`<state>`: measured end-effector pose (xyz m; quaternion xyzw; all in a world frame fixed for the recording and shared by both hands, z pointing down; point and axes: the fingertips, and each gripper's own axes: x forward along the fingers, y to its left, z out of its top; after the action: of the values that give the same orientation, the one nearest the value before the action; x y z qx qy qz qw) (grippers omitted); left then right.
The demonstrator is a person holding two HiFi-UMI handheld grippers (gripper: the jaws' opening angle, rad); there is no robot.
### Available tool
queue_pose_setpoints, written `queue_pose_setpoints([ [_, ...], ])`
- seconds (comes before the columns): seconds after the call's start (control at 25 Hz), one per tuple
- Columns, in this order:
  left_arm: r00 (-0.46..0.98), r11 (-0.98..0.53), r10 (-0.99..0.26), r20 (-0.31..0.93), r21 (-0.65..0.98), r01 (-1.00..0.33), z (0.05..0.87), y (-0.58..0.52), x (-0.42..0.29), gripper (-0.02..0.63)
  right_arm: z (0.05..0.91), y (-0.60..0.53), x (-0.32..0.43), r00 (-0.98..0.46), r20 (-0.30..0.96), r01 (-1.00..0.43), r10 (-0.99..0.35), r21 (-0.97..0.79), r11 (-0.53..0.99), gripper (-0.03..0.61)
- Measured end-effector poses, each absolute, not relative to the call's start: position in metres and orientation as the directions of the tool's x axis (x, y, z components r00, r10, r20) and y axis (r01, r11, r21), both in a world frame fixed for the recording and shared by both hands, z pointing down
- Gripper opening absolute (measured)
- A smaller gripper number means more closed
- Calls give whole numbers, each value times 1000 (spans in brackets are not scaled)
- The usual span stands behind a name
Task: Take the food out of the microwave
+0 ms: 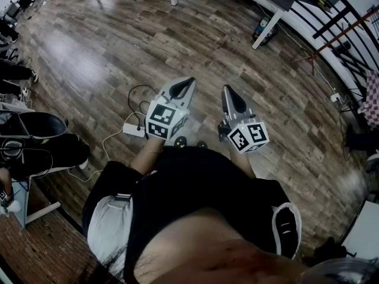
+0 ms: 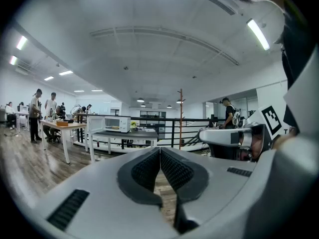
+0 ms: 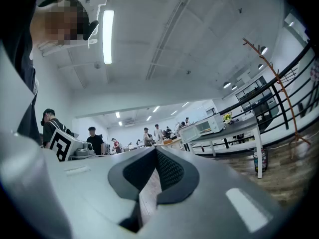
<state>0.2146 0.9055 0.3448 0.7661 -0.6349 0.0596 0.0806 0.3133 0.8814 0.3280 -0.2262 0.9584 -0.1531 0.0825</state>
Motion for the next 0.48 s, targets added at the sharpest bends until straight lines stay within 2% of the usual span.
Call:
queue_pose_setpoints([
  [0.48,185,-179,-961,207,49,-983,348,896,220,7,330,866,320,-874,-117,-401,-471,-370,838,-2],
])
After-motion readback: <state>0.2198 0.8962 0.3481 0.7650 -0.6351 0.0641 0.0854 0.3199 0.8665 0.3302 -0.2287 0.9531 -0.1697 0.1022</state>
